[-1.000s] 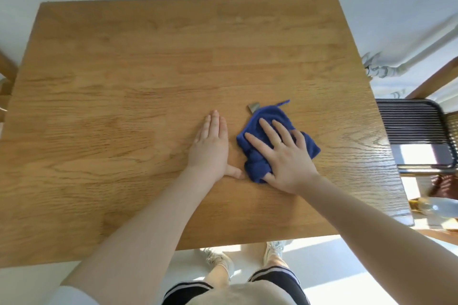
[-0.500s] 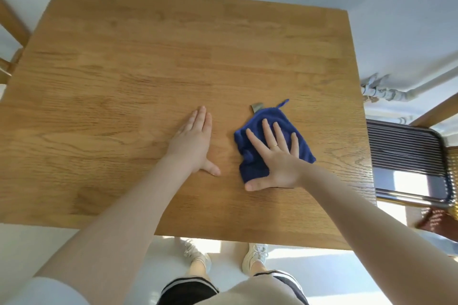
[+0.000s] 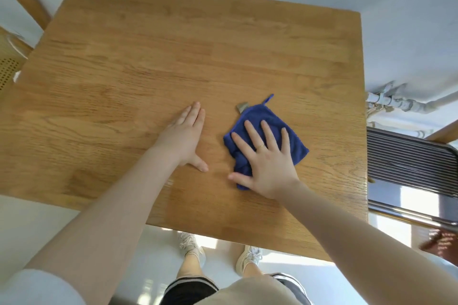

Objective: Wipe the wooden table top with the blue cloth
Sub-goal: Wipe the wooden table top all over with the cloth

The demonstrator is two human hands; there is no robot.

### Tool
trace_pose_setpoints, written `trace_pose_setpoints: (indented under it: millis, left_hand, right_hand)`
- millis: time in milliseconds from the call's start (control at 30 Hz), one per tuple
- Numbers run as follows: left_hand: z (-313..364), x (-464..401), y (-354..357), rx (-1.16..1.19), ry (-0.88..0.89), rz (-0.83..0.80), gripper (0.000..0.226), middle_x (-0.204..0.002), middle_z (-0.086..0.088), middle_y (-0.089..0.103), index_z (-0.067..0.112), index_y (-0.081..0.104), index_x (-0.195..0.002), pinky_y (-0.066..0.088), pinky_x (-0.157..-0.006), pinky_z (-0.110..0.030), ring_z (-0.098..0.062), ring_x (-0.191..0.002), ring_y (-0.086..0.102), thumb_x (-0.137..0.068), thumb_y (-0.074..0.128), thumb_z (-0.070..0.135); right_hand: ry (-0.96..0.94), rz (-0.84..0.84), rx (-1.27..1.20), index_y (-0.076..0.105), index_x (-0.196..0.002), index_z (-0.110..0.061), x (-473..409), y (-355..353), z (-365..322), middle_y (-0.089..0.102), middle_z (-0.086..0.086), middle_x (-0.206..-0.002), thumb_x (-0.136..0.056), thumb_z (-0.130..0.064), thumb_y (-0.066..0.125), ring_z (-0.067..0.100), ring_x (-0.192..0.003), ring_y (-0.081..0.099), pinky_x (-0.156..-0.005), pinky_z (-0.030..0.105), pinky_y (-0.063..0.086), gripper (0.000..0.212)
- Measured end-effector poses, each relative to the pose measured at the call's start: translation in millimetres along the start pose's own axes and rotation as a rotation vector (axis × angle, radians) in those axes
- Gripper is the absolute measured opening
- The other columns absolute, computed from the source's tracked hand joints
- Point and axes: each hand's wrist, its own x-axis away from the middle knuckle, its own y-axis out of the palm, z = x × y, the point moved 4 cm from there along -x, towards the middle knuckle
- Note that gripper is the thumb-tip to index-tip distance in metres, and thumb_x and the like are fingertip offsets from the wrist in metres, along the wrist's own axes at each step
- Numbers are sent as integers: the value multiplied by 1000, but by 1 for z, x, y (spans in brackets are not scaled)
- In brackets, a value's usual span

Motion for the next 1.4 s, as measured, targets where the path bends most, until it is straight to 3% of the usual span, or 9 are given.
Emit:
trace_pose_setpoints:
  millis: [100,333,467,567,767,900,1100,1300,1400]
  left_hand:
    - [4,-2,-2,-23,-29,-4,136,-153,-6,-29,9,-17,-146,0,-117,-33,-19,-144,-17,-61,78,54]
    - [28,16,0,139,-19,9,121,-152,2,-31,15,-14,-148,6,-116,-39,-13,-143,-19,-70,71,54]
    - [55,12,0,130,38,82,127,-154,-1,-28,12,-11,-148,2,-116,-36,-15,-143,-18,-64,72,61]
    - [78,5,8,80,61,90,132,-154,-6,-26,9,-12,-148,-2,-116,-34,-19,-144,-17,-60,71,65]
    - [95,2,22,88,-2,97,137,-153,-6,-28,11,-20,-146,-3,-118,-35,-20,-144,-17,-59,72,66]
    - [97,1,19,86,-22,74,139,-153,-8,-27,9,-17,-146,0,-119,-36,-20,-144,-16,-57,74,64]
    - [96,0,20,120,-20,67,137,-153,-2,-29,12,-16,-147,3,-117,-35,-17,-143,-18,-58,75,61]
    - [96,-2,20,77,-23,73,138,-154,-7,-27,10,-16,-147,2,-118,-36,-20,-144,-16,-57,75,62]
    - [96,1,21,88,-25,76,138,-154,-6,-26,10,-16,-147,1,-117,-35,-20,-144,-16,-57,75,63]
  right_hand:
    - [-67,26,-23,31,-141,-39,-10,0,15,25,1,-154,-80,-73,25,35,-141,21,-108,62,7,70]
    - [248,24,-68,11,-145,-41,-54,-15,57,2,-3,-159,-83,-73,18,28,-145,-3,-112,58,-3,70]
    - [-37,32,-37,15,-148,-32,5,-5,37,9,1,-158,-66,-88,14,32,-145,6,-111,57,-4,99]
    - [-230,53,-19,29,-143,-35,10,-3,57,26,-2,-154,-70,-84,27,31,-141,23,-110,57,7,88]
    - [250,36,-103,16,-145,-42,-56,-20,119,2,-4,-159,-89,-61,32,28,-145,-3,-111,58,-8,61]
    - [177,55,-69,12,-147,-34,-16,-14,97,6,1,-159,-88,-63,22,31,-144,-1,-112,59,-3,66]
    - [-14,35,2,28,-143,-37,28,1,80,22,3,-155,-81,-73,22,35,-142,18,-109,63,6,73]
    - [266,20,-68,14,-144,-45,-36,-17,126,5,-6,-158,-87,-68,22,27,-145,-2,-112,58,-4,62]
    - [238,57,-49,14,-145,-42,-12,-14,113,8,-4,-158,-86,-68,20,29,-145,1,-112,59,-3,64]
